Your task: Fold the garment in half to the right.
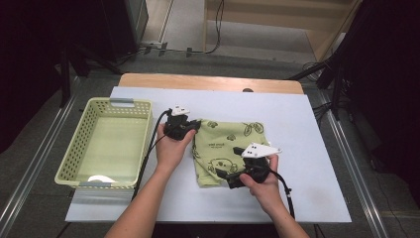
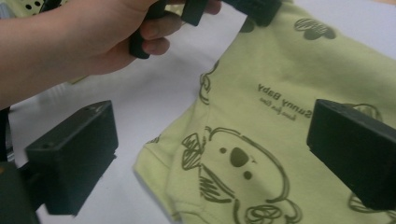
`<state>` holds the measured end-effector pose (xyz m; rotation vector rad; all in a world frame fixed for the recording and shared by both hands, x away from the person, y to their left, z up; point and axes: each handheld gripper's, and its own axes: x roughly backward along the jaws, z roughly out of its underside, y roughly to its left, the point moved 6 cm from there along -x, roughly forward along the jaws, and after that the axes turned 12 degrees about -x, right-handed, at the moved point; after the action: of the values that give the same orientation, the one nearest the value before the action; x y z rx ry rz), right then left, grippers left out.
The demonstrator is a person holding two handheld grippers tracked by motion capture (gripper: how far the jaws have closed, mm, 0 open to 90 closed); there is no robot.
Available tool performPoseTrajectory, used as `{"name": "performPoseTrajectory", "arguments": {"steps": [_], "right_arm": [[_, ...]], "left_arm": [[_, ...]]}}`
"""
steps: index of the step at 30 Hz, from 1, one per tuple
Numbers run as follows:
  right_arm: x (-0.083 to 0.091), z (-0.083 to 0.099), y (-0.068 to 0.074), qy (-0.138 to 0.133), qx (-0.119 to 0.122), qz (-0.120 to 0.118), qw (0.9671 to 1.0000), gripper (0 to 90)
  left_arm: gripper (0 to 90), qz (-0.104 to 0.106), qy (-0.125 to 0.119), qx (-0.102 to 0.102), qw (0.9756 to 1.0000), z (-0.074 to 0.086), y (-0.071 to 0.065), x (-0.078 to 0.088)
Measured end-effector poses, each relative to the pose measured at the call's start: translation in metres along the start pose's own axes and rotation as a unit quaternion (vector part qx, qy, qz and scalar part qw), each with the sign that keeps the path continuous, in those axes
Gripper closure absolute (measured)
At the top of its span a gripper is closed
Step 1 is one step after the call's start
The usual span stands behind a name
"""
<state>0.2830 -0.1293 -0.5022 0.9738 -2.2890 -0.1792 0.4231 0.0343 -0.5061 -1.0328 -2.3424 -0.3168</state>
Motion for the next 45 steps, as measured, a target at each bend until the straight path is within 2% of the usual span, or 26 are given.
{"name": "performPoseTrajectory", "arguments": {"steps": [4, 6, 7, 9, 12, 19, 23, 25, 29, 32, 35, 37, 39, 41, 42, 45], "right_arm": [[-0.007, 0.008, 0.010, 0.008, 0.002, -0.013, 0.9999, 4.4], [-0.010, 0.012, 0.015, 0.011, 0.004, -0.019, 0.9998, 9.0], [-0.012, 0.013, 0.017, 0.012, 0.008, -0.017, 0.9998, 12.5], [-0.016, 0.017, 0.021, 0.020, 0.017, -0.010, 0.9996, 12.6], [-0.023, 0.021, 0.029, 0.026, 0.019, -0.012, 0.9994, 18.0], [-0.043, 0.034, 0.041, 0.051, 0.044, 0.026, 0.9974, 25.2], [-0.051, 0.041, 0.040, 0.062, 0.058, 0.054, 0.9950, 25.9], [-0.054, 0.048, 0.038, 0.072, 0.057, 0.061, 0.9939, 26.4], [-0.055, 0.051, 0.038, 0.081, 0.065, 0.084, 0.9910, 30.7], [-0.055, 0.053, 0.038, 0.079, 0.083, 0.113, 0.9869, 40.2], [-0.055, 0.054, 0.039, 0.078, 0.085, 0.124, 0.9855, 47.8], [-0.052, 0.053, 0.037, 0.076, 0.080, 0.134, 0.9848, 59.5], [-0.051, 0.052, 0.033, 0.072, 0.072, 0.134, 0.9858, 66.9], [-0.050, 0.050, 0.033, 0.072, 0.062, 0.122, 0.9879, 77.5], [-0.048, 0.050, 0.034, 0.073, 0.057, 0.118, 0.9887, 80.1], [-0.044, 0.051, 0.036, 0.070, 0.064, 0.118, 0.9885, 82.3]], "left_arm": [[84.4, 0.001, 0.000, 0.001, 1.0000, 0.000, 0.000, 0.000], [84.3, 0.000, 0.000, 0.001, 1.0000, 0.000, 0.000, 0.000], [84.4, -0.001, 0.000, 0.001, 1.0000, 0.000, 0.000, 0.000], [84.4, 0.000, -0.001, 0.002, 1.0000, 0.000, 0.000, -0.001], [84.4, -0.001, -0.001, 0.003, 1.0000, 0.000, 0.000, -0.001], [84.3, -0.002, -0.001, 0.004, 1.0000, 0.001, 0.000, -0.001], [84.4, -0.005, 0.005, 0.003, 1.0000, 0.001, 0.001, -0.001], [84.4, -0.007, 0.005, 0.005, 0.9999, 0.002, 0.002, -0.002], [84.4, -0.008, 0.008, 0.007, 0.9999, 0.003, 0.005, -0.004], [84.4, -0.010, 0.011, 0.011, 0.9998, 0.004, 0.006, -0.005], [84.5, -0.013, 0.012, 0.014, 0.9998, 0.004, 0.007, -0.006], [84.7, -0.015, 0.015, 0.013, 0.9997, 0.005, 0.008, -0.007], [85.0, -0.016, 0.016, 0.013, 0.9997, 0.006, 0.008, -0.007], [85.3, -0.022, 0.022, 0.017, 0.9994, 0.007, 0.009, -0.007], [85.6, -0.023, 0.023, 0.017, 0.9993, 0.007, 0.010, -0.007], [86.1, -0.024, 0.028, 0.018, 0.9992, 0.008, 0.011, -0.007]]}}
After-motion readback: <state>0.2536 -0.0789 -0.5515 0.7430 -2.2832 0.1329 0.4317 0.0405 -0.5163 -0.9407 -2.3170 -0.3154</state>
